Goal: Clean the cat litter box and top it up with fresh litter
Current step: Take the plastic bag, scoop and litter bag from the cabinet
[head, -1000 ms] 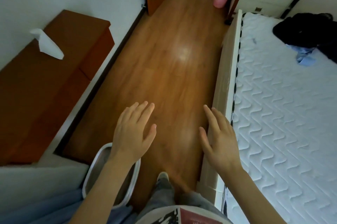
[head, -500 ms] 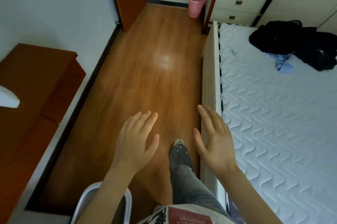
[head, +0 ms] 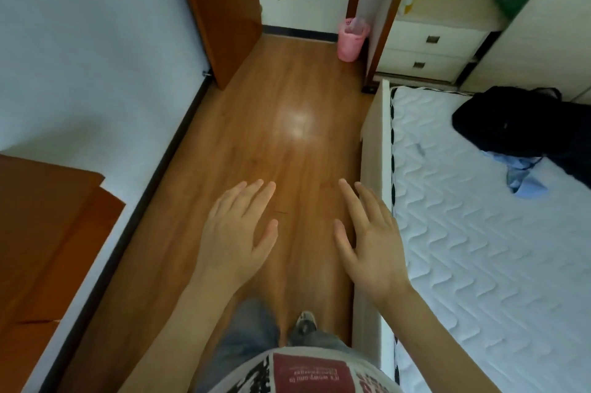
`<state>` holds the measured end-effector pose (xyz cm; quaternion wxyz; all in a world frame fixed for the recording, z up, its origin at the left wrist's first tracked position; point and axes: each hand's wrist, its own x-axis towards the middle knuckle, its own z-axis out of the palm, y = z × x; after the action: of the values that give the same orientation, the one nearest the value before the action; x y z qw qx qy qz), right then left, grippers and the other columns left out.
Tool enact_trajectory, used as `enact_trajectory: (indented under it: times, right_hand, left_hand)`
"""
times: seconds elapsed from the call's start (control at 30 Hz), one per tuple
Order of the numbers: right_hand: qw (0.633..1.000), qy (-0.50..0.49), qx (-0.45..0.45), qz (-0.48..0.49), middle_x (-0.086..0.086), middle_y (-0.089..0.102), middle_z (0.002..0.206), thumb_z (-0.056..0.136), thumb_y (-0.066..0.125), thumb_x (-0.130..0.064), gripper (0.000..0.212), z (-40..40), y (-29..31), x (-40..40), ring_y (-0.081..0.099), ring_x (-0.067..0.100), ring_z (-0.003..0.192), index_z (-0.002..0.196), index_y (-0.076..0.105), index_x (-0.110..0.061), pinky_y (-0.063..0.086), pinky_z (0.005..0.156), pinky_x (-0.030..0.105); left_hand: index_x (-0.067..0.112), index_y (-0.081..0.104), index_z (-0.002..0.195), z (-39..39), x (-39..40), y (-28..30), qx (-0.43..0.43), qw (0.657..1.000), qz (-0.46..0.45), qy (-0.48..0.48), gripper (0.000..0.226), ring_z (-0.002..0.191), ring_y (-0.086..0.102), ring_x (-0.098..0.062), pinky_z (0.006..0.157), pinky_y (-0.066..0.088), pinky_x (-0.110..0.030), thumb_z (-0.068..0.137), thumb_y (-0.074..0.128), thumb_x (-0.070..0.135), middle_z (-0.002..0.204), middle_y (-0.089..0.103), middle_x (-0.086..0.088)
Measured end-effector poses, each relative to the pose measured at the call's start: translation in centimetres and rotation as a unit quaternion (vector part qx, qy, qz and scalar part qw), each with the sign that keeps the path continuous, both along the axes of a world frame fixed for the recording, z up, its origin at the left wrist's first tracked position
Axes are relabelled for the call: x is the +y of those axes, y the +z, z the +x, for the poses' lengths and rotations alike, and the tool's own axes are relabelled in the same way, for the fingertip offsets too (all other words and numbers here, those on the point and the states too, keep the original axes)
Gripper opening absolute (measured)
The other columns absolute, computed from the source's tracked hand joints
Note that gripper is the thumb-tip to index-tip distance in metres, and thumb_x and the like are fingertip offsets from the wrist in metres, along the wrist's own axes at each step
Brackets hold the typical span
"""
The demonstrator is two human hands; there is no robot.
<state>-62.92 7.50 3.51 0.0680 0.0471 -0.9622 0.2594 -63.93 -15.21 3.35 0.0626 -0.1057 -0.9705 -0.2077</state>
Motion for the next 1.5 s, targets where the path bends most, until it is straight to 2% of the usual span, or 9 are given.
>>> enact_trajectory:
  times: [0.27, 0.57, 0.73, 0.97, 1.13, 1.5]
  right_hand:
    - [0.999, -0.018, -0.025, -0.014, 0.001, 0.035, 0.153, 0.097, 0.031, -0.046, 0.056, -14.8, -3.0, -1.7, 0.026, 0.022, 0.144, 0.151, 0.026, -0.031, 0.032, 0.112, 0.049]
    - [0.996, -0.086, 0.0, 0.022, 0.004, 0.035, 0.152, 0.096, 0.031, -0.047, 0.058, -35.1, -2.2, -5.3, 0.026, 0.025, 0.143, 0.151, 0.026, -0.029, 0.032, 0.112, 0.05]
    - [0.989, -0.131, 0.004, 0.075, 0.008, 0.043, 0.147, 0.094, 0.034, -0.044, 0.056, -43.7, -0.7, -4.9, 0.031, 0.032, 0.14, 0.147, 0.037, -0.024, 0.033, 0.11, 0.053]
    - [0.979, -0.171, -0.025, 0.111, 0.01, 0.046, 0.142, 0.095, 0.037, -0.041, 0.05, -54.4, -2.1, -0.8, 0.034, 0.033, 0.137, 0.141, 0.044, -0.022, 0.035, 0.107, 0.049]
    - [0.977, -0.195, -0.016, 0.082, 0.01, 0.051, 0.133, 0.094, 0.04, -0.039, 0.046, -63.8, -3.7, 3.8, 0.041, 0.032, 0.128, 0.134, 0.052, -0.018, 0.041, 0.103, 0.049]
    - [0.962, -0.268, -0.02, 0.041, 0.004, 0.048, 0.138, 0.095, 0.041, -0.039, 0.047, -81.3, -1.5, 14.3, 0.034, 0.025, 0.135, 0.138, 0.048, -0.022, 0.039, 0.106, 0.046]
  left_hand:
    - [0.018, 0.048, 0.144, -14.5, -1.9, -3.0, -0.015, 1.0, -0.001, -0.025, 0.055, 0.136, 0.043, -0.024, 0.109, 0.04, -0.047, 0.095, 0.041, 0.042, 0.144, 0.051, -0.004]
    - [0.023, 0.042, 0.148, -38.8, -5.0, -1.9, 0.005, 0.992, -0.022, -0.125, 0.055, 0.142, 0.034, -0.02, 0.117, 0.026, -0.043, 0.097, 0.037, 0.044, 0.15, 0.045, 0.0]
    - [0.023, 0.041, 0.148, -50.9, -4.7, -0.6, 0.004, 0.981, -0.03, -0.192, 0.056, 0.143, 0.033, -0.02, 0.119, 0.024, -0.043, 0.097, 0.034, 0.045, 0.151, 0.044, -0.001]
    - [0.021, 0.041, 0.147, -63.5, 0.9, -1.7, -0.011, 0.971, -0.027, -0.237, 0.056, 0.143, 0.035, -0.022, 0.117, 0.028, -0.045, 0.097, 0.033, 0.044, 0.15, 0.045, -0.002]
    - [0.022, 0.043, 0.146, -72.4, 6.4, -2.9, -0.019, 0.965, -0.066, -0.255, 0.056, 0.142, 0.036, -0.023, 0.117, 0.024, -0.044, 0.097, 0.032, 0.045, 0.149, 0.046, -0.002]
    - [0.022, 0.045, 0.144, -92.8, 18.6, 1.7, 0.011, 0.952, -0.076, -0.297, 0.056, 0.138, 0.041, -0.022, 0.113, 0.02, -0.039, 0.096, 0.033, 0.046, 0.146, 0.049, -0.002]
